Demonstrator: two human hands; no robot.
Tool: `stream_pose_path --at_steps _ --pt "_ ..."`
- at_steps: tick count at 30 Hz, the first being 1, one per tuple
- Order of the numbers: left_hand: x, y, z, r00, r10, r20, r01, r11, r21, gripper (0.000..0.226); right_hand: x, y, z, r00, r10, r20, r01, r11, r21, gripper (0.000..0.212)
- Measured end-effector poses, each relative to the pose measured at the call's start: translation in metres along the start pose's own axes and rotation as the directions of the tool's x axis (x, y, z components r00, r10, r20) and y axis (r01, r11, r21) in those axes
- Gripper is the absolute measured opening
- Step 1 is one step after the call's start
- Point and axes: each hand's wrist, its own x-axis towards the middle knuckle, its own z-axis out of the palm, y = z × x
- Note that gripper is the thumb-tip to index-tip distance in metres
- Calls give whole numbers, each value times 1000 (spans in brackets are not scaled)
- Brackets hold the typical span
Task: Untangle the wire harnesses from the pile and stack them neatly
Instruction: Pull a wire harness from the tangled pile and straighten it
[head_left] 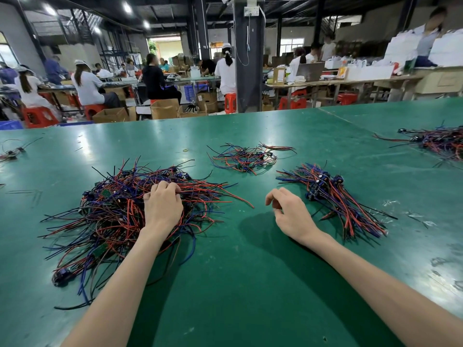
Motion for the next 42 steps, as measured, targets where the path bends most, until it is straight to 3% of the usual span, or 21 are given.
stream_pose_path --at_steps 9,17,20,25,28,33,38,42 --pt "1 3 0 994 -90 69 89 996 21 27 -1 -2 1 1000 -24 10 23 999 32 36" --pt "2 1 -4 1000 -1 -25 0 1000 -29 21 0 -1 0 999 -18 -39 17 1000 -5 37" --pt "2 7 -13 988 68 -142 -77 995 -63 18 1 -1 2 999 -10 -39 11 1000 9 35" --pt "-2 33 -42 902 194 -386 -299 926 -232 12 2 -1 2 1000 3 -26 -2 999 42 29" --pt "-10 49 -54 820 262 -509 -425 874 -235 12 1 -3 0 1000 4 -24 -2 998 57 29" --pt "-29 70 -53 728 323 -605 -568 778 -269 11 -1 -13 -4 998 -30 -52 36 993 109 31" --pt "-52 91 -35 794 317 -518 -564 701 -436 8 -5 -32 -9 990 -67 -122 92 972 217 26" --pt "-65 106 -28 910 196 -364 -404 610 -682 5 -7 -44 -11 977 -107 -183 158 941 298 11"
